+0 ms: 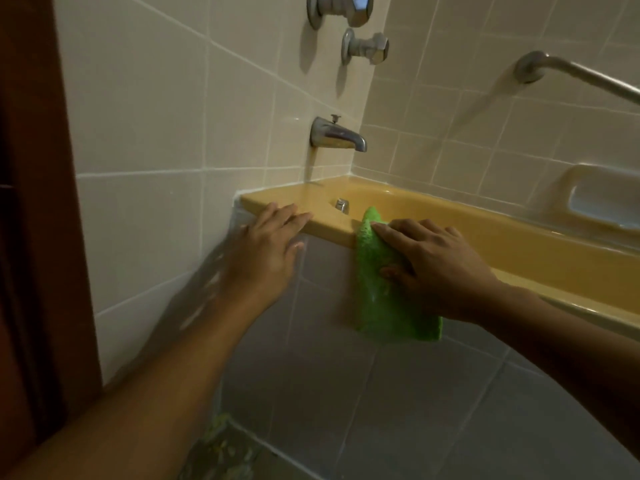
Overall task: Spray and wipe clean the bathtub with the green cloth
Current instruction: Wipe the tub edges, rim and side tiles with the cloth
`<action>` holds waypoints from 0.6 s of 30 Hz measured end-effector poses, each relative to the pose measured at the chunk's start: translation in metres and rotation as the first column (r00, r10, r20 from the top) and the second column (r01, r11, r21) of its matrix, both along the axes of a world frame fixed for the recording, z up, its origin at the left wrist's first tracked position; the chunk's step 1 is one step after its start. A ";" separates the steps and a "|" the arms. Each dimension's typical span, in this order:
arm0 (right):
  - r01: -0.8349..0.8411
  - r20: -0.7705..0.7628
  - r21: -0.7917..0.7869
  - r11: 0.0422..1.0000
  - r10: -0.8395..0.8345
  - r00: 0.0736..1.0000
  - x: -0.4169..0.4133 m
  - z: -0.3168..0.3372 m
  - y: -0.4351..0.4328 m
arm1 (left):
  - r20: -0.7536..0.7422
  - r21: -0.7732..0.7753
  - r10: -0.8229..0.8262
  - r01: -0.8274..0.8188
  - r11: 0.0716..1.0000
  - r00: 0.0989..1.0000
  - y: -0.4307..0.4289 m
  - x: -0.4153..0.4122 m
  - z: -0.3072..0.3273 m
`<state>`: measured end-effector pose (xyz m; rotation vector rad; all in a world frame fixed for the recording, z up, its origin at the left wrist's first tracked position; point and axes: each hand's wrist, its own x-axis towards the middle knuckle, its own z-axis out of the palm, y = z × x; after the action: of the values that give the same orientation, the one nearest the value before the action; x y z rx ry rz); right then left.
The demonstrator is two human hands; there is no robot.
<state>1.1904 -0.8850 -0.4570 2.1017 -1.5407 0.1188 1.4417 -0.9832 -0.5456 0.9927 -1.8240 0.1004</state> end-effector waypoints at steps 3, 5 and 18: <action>-0.028 -0.007 -0.008 1.000 0.028 1.000 0.022 0.002 -0.017 | -0.335 0.174 0.035 0.025 0.984 0.942 0.013 0.007 -0.017; -0.054 -0.004 -0.004 0.999 0.054 0.999 0.041 0.003 -0.034 | -0.519 0.284 0.089 0.074 0.956 0.850 0.015 0.007 -0.034; -0.117 0.016 0.022 0.993 0.117 0.993 0.146 0.008 -0.116 | -0.814 0.282 0.070 0.287 0.915 0.577 -0.006 0.018 -0.038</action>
<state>1.3368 -1.0008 -0.4485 2.2141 -1.4328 0.1589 1.4593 -0.9890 -0.5840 0.9500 -1.0188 -0.7365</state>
